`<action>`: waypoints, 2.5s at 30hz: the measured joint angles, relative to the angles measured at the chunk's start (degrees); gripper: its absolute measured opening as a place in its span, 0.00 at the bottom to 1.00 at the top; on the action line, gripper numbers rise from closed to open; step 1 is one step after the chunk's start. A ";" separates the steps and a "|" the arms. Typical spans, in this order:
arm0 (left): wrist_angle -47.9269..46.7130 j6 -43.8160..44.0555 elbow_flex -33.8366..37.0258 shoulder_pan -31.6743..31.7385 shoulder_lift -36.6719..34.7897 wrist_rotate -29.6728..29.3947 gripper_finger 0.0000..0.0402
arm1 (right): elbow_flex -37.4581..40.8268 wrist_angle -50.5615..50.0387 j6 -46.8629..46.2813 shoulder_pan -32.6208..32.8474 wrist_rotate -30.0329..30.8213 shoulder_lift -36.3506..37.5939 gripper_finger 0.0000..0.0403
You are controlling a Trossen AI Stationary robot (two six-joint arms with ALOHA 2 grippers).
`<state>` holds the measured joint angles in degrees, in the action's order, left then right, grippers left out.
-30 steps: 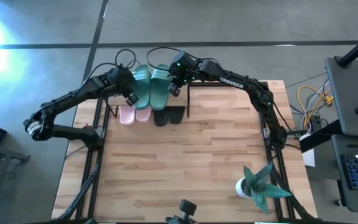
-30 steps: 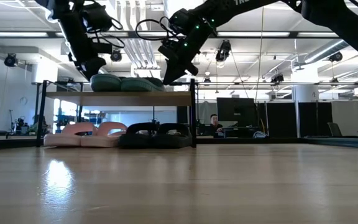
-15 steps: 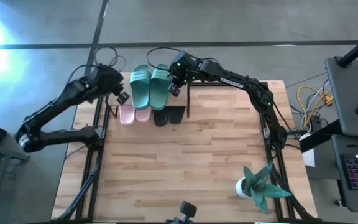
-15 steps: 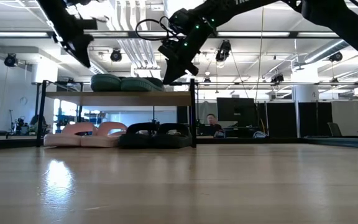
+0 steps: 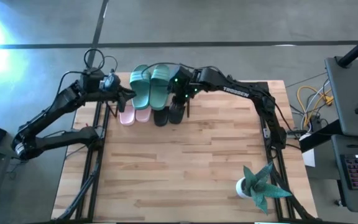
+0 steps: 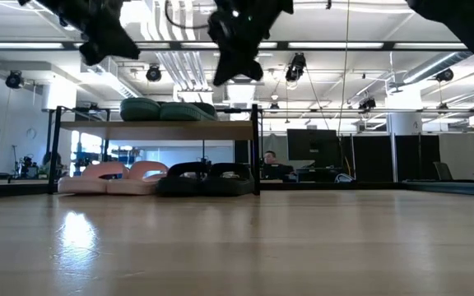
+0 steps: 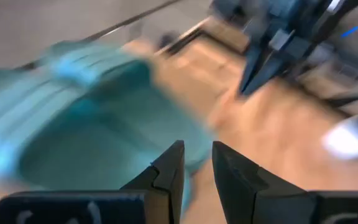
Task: Pick and place slides into the shelf
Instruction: Return to Home Position
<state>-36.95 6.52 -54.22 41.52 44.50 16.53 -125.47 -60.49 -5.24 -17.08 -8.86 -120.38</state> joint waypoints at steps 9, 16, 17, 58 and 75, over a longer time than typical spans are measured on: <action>24.70 16.11 13.52 -1.80 -5.21 13.69 0.17 | 0.69 0.68 -5.45 6.94 -1.76 2.57 0.03; 19.78 13.96 13.95 -3.07 -12.50 8.44 0.11 | 6.56 1.40 -13.38 12.08 6.31 9.12 0.03; 19.27 13.94 13.95 -3.06 -13.55 7.23 0.10 | 8.06 1.35 -14.74 12.73 7.63 10.52 0.03; 27.75 29.16 22.01 -4.19 -27.05 22.39 0.02 | 72.08 39.93 -36.31 21.22 17.89 70.27 0.03; 27.50 39.60 21.81 -7.98 -29.61 22.18 0.02 | 72.37 41.50 -31.73 21.18 17.92 70.84 0.03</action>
<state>-9.45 46.13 -32.41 33.54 14.89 38.71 -53.10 -18.99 -36.97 4.10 9.06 -49.54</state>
